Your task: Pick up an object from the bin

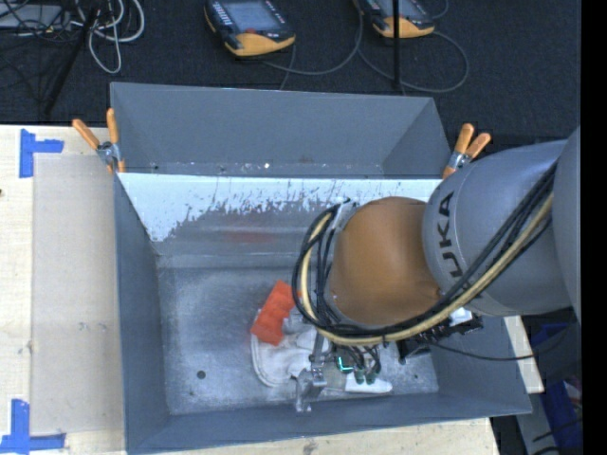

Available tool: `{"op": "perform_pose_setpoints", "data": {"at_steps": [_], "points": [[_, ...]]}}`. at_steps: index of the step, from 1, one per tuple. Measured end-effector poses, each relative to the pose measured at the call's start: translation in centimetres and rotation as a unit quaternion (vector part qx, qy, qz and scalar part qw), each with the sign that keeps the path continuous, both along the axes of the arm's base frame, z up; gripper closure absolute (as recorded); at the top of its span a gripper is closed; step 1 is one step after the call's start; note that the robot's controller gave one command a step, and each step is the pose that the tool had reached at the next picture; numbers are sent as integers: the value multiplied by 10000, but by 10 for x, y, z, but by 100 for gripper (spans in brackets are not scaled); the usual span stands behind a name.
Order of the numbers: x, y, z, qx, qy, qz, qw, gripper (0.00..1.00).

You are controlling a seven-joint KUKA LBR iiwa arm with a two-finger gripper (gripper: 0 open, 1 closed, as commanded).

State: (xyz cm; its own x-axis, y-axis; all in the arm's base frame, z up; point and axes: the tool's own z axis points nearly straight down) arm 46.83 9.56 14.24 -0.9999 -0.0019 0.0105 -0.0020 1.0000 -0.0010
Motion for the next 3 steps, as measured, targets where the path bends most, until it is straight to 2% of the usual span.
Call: {"op": "perform_pose_setpoints", "data": {"at_steps": [1,2,3], "points": [[2,0,3,5,-37,-18,10000,0],[7,2,-26,11,-82,540,9985,0],[19,1,-65,15,-86,1341,9909,0]]}}
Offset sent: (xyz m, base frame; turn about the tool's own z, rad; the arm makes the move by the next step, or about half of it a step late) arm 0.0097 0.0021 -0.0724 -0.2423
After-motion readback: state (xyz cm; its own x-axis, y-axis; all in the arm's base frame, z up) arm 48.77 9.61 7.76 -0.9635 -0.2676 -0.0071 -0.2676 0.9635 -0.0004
